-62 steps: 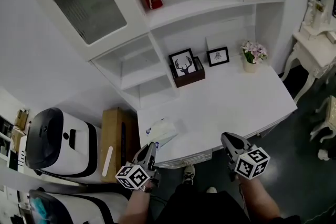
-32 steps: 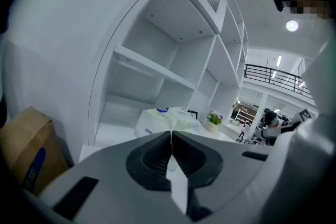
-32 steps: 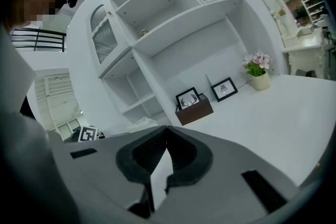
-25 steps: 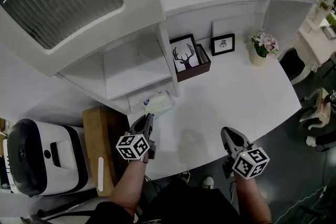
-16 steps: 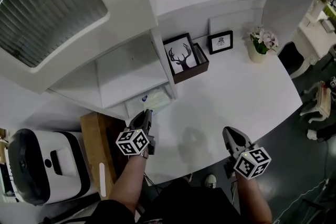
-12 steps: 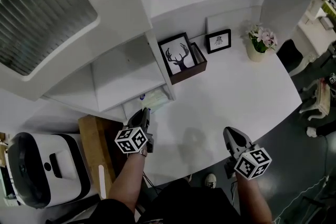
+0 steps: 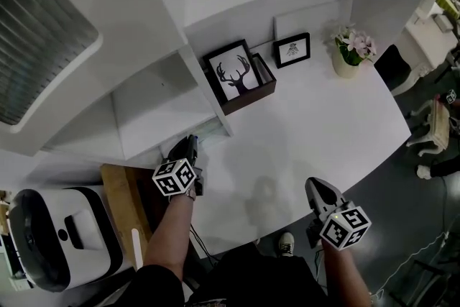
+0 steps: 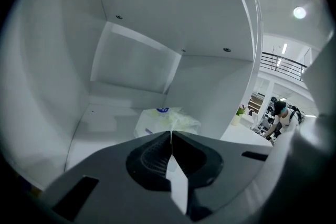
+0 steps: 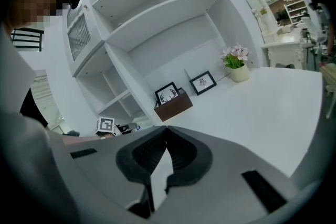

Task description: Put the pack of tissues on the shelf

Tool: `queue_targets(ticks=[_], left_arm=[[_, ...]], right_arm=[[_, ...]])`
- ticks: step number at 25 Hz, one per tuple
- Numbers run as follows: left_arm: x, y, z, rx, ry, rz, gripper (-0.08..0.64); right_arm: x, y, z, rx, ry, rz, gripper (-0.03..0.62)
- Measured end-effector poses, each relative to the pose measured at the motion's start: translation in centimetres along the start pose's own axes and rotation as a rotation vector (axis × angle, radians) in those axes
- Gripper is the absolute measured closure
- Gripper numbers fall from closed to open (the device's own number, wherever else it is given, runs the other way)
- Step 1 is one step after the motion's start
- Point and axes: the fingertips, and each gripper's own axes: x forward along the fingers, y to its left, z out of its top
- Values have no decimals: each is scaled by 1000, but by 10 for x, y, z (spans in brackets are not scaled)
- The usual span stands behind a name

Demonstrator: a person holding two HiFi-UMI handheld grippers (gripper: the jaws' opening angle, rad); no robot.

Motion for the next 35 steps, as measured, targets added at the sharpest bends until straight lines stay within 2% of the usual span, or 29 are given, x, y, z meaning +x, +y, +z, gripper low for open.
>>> queue_targets(ticks=[12,13,15,21,26,30,35], left_arm=[[12,9,-9,34,30,15,552],[11,9,-8,33,26,13,543],[8,9,-7,36,20,11,462],[-21,6,-3,31,-26,38,454],[-63,-18,-2,19,-62,21,457],[-102,-49,-8,50,-56,-30,550],[-151,-95,-13,96,-73,-69,555]], right_arm=[[-14,-5,-4,15,-10,-24,588],[-16,-4,-3,18,-12,-25,588],[-19,-4,-5,16,-15,-21,588],[-23,2,-9,2,-21,18,588],[-35,9,-5,-20,-21,61,588],[-44,22,-2,-49,-22,119,588],[-59,36,-2,-75,-23,194,588]])
